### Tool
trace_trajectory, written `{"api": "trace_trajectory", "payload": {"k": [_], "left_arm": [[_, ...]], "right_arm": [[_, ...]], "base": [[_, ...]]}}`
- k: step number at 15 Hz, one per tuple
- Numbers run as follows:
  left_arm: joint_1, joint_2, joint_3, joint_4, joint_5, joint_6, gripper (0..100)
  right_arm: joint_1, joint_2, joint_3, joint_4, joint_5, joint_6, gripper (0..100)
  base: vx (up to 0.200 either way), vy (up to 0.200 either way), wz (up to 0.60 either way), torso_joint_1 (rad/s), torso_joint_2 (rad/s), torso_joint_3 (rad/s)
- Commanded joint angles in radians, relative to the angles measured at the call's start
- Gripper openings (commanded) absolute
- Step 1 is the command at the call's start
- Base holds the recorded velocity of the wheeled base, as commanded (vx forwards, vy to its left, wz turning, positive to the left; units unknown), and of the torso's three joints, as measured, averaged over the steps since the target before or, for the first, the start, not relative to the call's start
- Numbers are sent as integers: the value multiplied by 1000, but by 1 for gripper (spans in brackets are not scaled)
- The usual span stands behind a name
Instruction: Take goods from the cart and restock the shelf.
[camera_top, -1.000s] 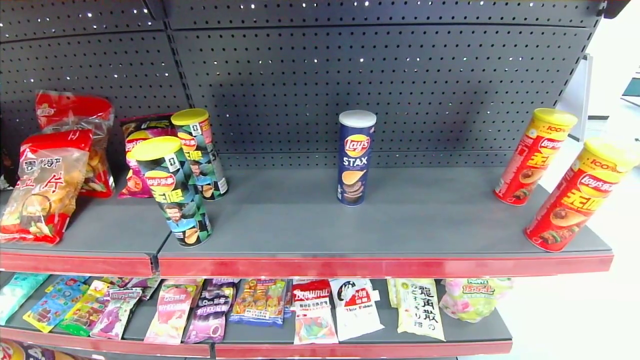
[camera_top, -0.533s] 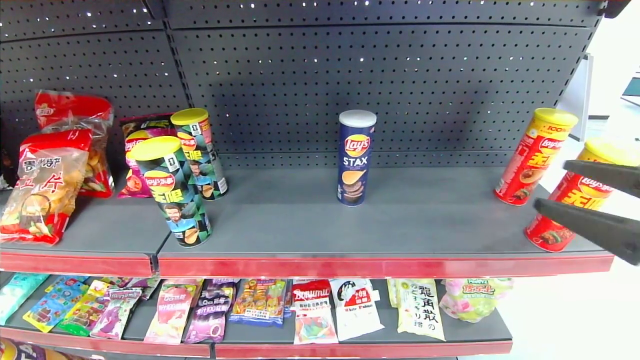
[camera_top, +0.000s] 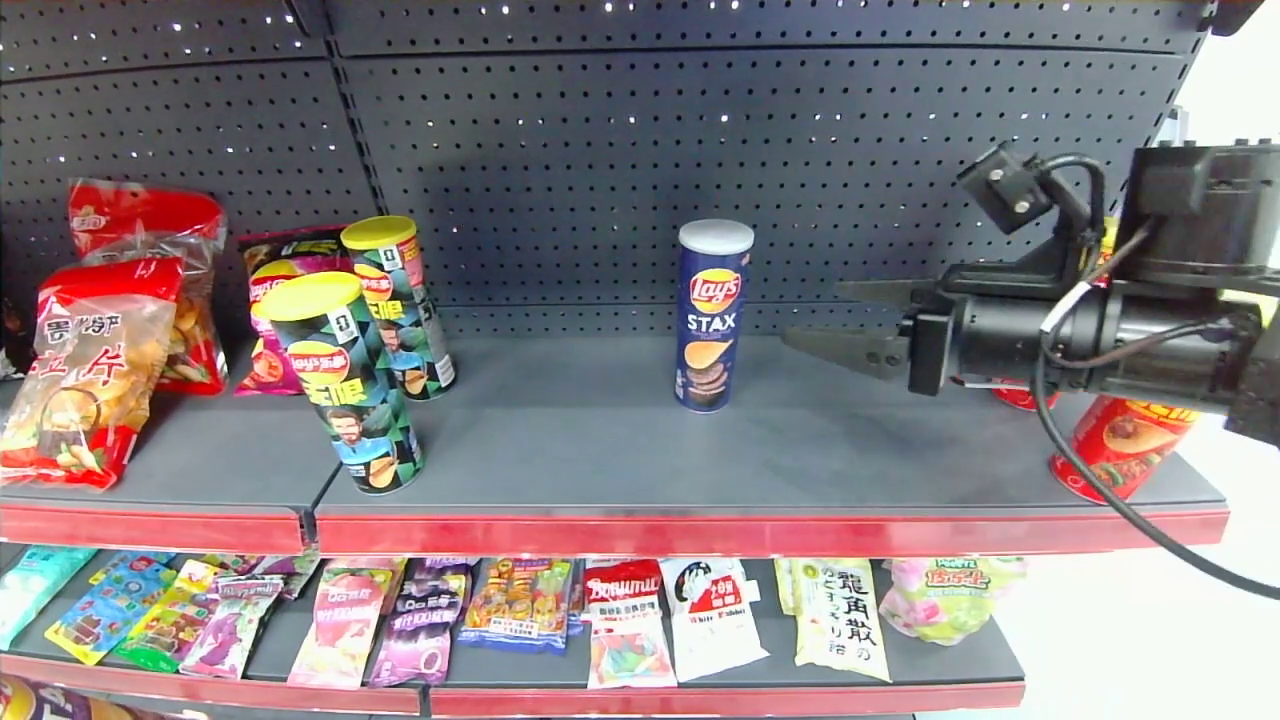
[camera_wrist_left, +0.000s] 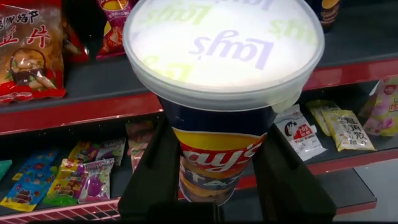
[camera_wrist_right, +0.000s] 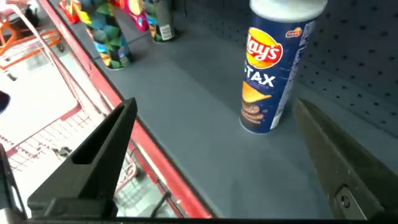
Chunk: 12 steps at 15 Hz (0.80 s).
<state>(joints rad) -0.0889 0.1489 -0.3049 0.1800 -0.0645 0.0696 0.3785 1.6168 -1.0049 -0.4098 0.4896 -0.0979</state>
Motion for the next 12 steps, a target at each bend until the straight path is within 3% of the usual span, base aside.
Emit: {"api": "trace_trajectory", "payload": {"k": [1,12], "left_arm": [[0,4,3,-1,0,-1,0],[-2,24,4,-1,-5,-1,0]], "right_arm": [[-24,146,-80,0,32,-3,100],[-73,417,-354,0,199,-49,100]], "base": [[0,0,0,0,0,0],[0,0,0,0,0,0]]}}
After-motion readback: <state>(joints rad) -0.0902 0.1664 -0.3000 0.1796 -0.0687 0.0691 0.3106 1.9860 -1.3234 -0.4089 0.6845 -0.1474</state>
